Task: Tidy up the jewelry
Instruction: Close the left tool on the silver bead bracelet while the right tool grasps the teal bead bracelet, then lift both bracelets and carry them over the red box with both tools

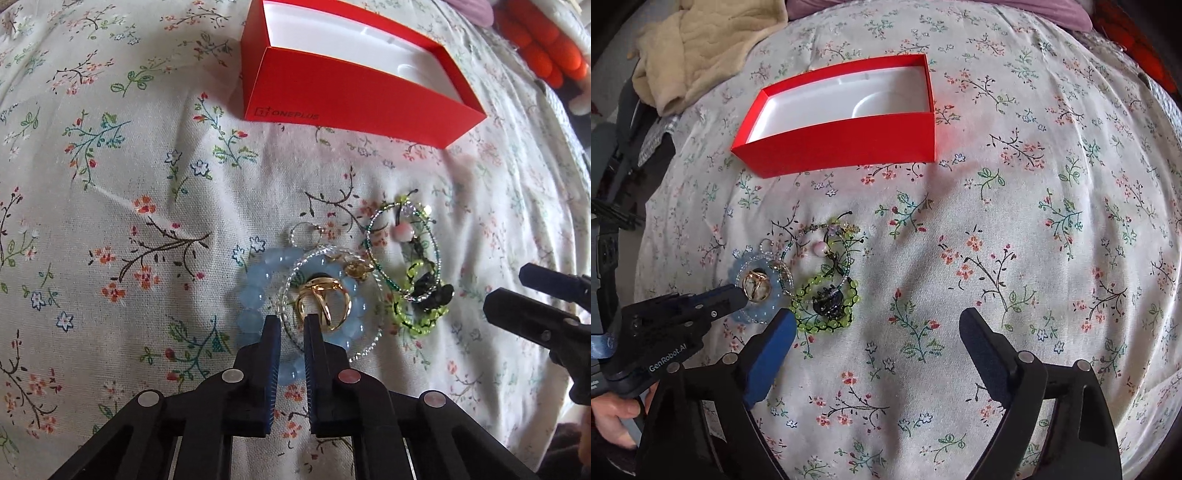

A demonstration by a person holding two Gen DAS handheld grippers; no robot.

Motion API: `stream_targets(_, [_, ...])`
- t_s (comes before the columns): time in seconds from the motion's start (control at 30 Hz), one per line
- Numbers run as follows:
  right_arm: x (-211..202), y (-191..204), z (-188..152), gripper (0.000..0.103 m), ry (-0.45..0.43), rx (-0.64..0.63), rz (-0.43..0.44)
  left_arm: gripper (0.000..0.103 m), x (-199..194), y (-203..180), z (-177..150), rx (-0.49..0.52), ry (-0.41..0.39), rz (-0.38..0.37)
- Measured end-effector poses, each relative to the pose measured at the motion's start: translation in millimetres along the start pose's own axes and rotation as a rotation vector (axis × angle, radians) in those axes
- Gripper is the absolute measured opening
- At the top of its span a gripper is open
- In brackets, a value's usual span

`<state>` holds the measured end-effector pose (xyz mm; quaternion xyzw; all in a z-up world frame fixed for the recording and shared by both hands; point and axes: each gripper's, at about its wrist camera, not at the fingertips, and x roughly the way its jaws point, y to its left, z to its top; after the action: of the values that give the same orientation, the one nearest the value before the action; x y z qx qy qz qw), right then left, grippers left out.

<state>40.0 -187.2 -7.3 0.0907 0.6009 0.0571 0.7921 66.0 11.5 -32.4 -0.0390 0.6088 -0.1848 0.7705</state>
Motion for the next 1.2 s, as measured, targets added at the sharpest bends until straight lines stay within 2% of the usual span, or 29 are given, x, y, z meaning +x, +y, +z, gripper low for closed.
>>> stream_targets(0.17, [3, -3, 5, 0.075, -0.001, 0.018, 0.007, 0.006, 8, 1, 2, -0.01, -0.002, 0.027])
stream_targets(0.3, [9, -1, 10, 0.064, 0.008, 0.036, 0.031, 0.0, 12, -6, 5, -0.02, -0.022, 0.054])
stream_targets(0.37, [14, 0, 13, 0.056, 0.018, 0.045, 0.046, 0.0, 8, -7, 5, -0.016, -0.04, 0.065])
stream_targets(0.63, [27, 3, 25, 0.032, 0.022, 0.091, 0.057, 0.0, -21, -7, 3, -0.001, -0.118, 0.057])
stream_targets(0.73, [34, 2, 29, 0.022, 0.028, 0.113, 0.063, 0.0, -28, -5, 3, 0.006, -0.129, 0.058])
stream_targets(0.9, [44, 5, 34, 0.015, 0.037, 0.121, 0.078, 0.0, -30, -1, 2, 0.013, -0.129, 0.067])
stream_targets(0.97, [46, 9, 34, 0.005, 0.041, 0.102, 0.075, 0.0, -30, -1, 1, 0.014, -0.128, 0.07])
stream_targets(1.2, [33, 14, 31, 0.003, 0.011, 0.067, 0.053, 0.0, -37, 1, -1, 0.02, -0.144, 0.073])
